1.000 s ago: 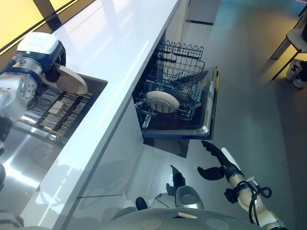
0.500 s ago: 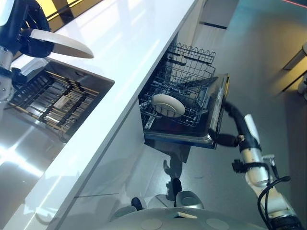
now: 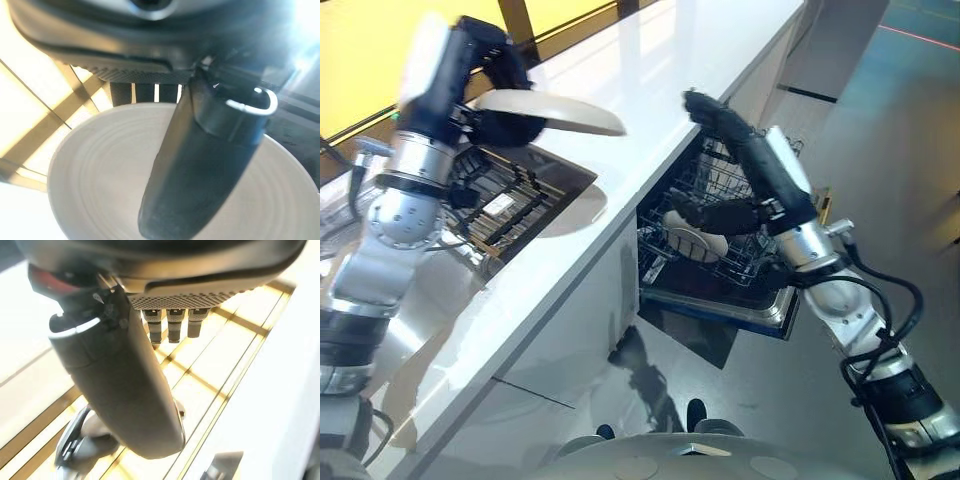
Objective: Pick up plates and place into dishwasher.
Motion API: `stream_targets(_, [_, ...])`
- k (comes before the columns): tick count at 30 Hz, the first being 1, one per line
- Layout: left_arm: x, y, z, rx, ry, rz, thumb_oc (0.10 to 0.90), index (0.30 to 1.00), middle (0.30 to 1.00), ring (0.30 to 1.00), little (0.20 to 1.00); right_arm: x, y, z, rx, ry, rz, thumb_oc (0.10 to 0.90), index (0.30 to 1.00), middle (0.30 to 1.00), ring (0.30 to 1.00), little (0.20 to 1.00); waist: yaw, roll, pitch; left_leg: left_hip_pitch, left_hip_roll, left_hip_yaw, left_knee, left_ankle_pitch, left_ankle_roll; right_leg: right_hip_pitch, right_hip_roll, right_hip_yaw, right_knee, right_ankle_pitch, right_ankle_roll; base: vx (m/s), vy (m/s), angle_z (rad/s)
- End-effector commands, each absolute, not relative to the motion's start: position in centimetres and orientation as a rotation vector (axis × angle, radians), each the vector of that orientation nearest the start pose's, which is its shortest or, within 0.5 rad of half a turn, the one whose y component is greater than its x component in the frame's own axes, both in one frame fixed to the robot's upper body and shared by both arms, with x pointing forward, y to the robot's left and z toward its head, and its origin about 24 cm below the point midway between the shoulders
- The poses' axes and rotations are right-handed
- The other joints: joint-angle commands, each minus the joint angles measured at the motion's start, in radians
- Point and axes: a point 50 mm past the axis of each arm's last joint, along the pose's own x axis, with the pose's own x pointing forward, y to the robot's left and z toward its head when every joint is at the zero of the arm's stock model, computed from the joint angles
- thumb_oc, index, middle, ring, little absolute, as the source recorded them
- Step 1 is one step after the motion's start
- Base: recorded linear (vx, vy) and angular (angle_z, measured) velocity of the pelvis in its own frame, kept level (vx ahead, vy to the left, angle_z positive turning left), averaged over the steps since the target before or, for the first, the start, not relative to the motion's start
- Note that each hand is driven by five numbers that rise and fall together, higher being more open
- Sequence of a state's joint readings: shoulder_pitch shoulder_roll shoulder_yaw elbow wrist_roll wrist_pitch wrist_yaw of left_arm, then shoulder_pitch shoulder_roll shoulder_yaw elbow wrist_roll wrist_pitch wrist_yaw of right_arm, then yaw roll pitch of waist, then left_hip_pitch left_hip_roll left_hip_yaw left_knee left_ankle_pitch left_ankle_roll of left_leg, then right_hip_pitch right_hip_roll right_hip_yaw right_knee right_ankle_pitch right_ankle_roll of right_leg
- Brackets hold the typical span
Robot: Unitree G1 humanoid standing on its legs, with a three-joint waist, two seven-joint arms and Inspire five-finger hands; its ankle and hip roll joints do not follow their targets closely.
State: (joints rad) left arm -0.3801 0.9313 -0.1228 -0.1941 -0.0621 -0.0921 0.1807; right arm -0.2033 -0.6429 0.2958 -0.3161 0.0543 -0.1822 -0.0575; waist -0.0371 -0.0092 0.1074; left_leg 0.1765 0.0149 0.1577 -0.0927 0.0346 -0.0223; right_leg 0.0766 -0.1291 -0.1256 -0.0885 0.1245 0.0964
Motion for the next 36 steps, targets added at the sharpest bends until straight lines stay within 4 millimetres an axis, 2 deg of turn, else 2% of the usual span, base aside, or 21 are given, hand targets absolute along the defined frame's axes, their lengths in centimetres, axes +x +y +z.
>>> stream_targets(1, [27.2,19.2,28.9,0.724,-0.945,-0.07,0.1,0.3,0.3,0.3,0.2,25.1,-12.8,20.5,-0.495,-0.783,0.399,0.8,0.9,0.9,0.9,0.9,0.021,0.021,-0.084,-0.024,0.031,0.022,0.008,-0.082,-0.019,0.012,-0.013,-0.043,0.053,-0.111,0.052,0.01,-0.004,0.11])
stream_targets(11, [26.4,13.2,27.6,0.557,-0.939,-0.455,0.1,0.3,0.3,0.3,0.2,26.1,-10.2,20.8,-0.43,-0.778,0.369,0.8,0.9,0.9,0.9,0.9,0.038,0.019,-0.087,-0.034,0.028,0.01,0.008,-0.072,-0.022,0.028,-0.019,-0.064,0.042,-0.109,0.049,0.0,-0.002,0.07])
stream_targets(12, [26.3,12.7,27.3,0.545,-0.925,-0.501,0.1,0.3,0.3,0.3,0.2,26.2,-10.1,20.7,-0.434,-0.78,0.356,0.284,0.458,0.458,0.458,0.384,0.039,0.018,-0.086,-0.034,0.027,0.01,0.008,-0.072,-0.022,0.029,-0.02,-0.063,0.041,-0.108,0.049,0.0,0.0,0.0])
stream_targets(13, [26.1,12.3,27.0,0.543,-0.919,-0.528,0.1,0.3,0.3,0.3,0.2,26.2,-10.1,20.6,-0.437,-0.775,0.346,0.1,0.3,0.3,0.3,0.2,0.039,0.019,-0.087,-0.035,0.027,0.011,0.008,-0.071,-0.021,0.029,-0.02,-0.063,0.039,-0.107,0.05,0.0,0.0,0.0])
stream_targets(21, [25.2,12.2,26.4,0.53,-0.887,-0.623,0.1,0.3,0.3,0.3,0.2,26.2,-11.4,19.9,-0.437,-0.748,0.281,0.1,0.3,0.3,0.3,0.2,0.041,0.02,-0.093,-0.037,0.025,0.015,0.005,-0.072,-0.017,0.032,-0.024,-0.063,0.031,-0.105,0.053,0.0,0.001,0.0])
stream_targets(28, [25.2,13.1,25.8,0.541,-0.864,-0.583,0.103,0.302,0.302,0.302,0.203,26.2,-12.4,19.9,-0.445,-0.747,0.213,0.1,0.3,0.3,0.3,0.2,0.052,0.018,-0.092,-0.042,0.022,0.005,0.006,-0.069,-0.016,0.037,-0.029,-0.072,0.028,-0.105,0.056,0.01,0.008,0.06])
stream_targets(29, [25.1,13.5,25.7,0.541,-0.857,-0.571,0.127,0.324,0.324,0.324,0.227,26.2,-12.8,19.7,-0.451,-0.745,0.194,0.1,0.3,0.3,0.3,0.2,0.055,0.017,-0.093,-0.043,0.022,0.001,0.006,-0.068,-0.016,0.038,-0.03,-0.074,0.028,-0.105,0.057,0.03,0.015,0.04])
stream_targets(31, [25.1,13.9,25.4,0.54,-0.848,-0.558,0.278,0.453,0.453,0.453,0.378,26.2,-13.4,19.7,-0.462,-0.743,0.167,0.1,0.3,0.3,0.3,0.2,0.06,0.016,-0.093,-0.044,0.023,-0.002,0.005,-0.067,-0.016,0.04,-0.031,-0.08,0.028,-0.105,0.057,0.03,0.012,0.07])
stream_targets(32, [25.1,14.3,25.1,0.544,-0.842,-0.527,0.8,0.9,0.9,0.9,0.9,26.2,-14.0,19.8,-0.47,-0.742,0.136,0.1,0.3,0.3,0.3,0.2,0.066,0.015,-0.092,-0.046,0.023,-0.007,0.006,-0.066,-0.017,0.041,-0.033,-0.085,0.029,-0.106,0.057,0.03,0.006,0.11])
stream_targets(35, [25.2,15.0,24.6,0.581,-0.812,-0.502,0.8,0.9,0.9,0.9,0.9,26.2,-15.2,19.8,-0.484,-0.744,0.074,0.1,0.3,0.3,0.3,0.2,0.074,0.014,-0.091,-0.047,0.024,-0.013,0.006,-0.065,-0.018,0.044,-0.036,-0.097,0.031,-0.107,0.059,0.04,0.004,0.13])
stream_targets(36, [25.5,15.9,24.2,0.598,-0.776,-0.451,0.8,0.9,0.9,0.9,0.9,26.3,-16.3,20.0,-0.487,-0.749,0.014,0.1,0.3,0.3,0.3,0.2,0.081,0.013,-0.091,-0.047,0.024,-0.017,0.007,-0.064,-0.019,0.047,-0.038,-0.105,0.03,-0.107,0.059,0.04,0.0,0.09])
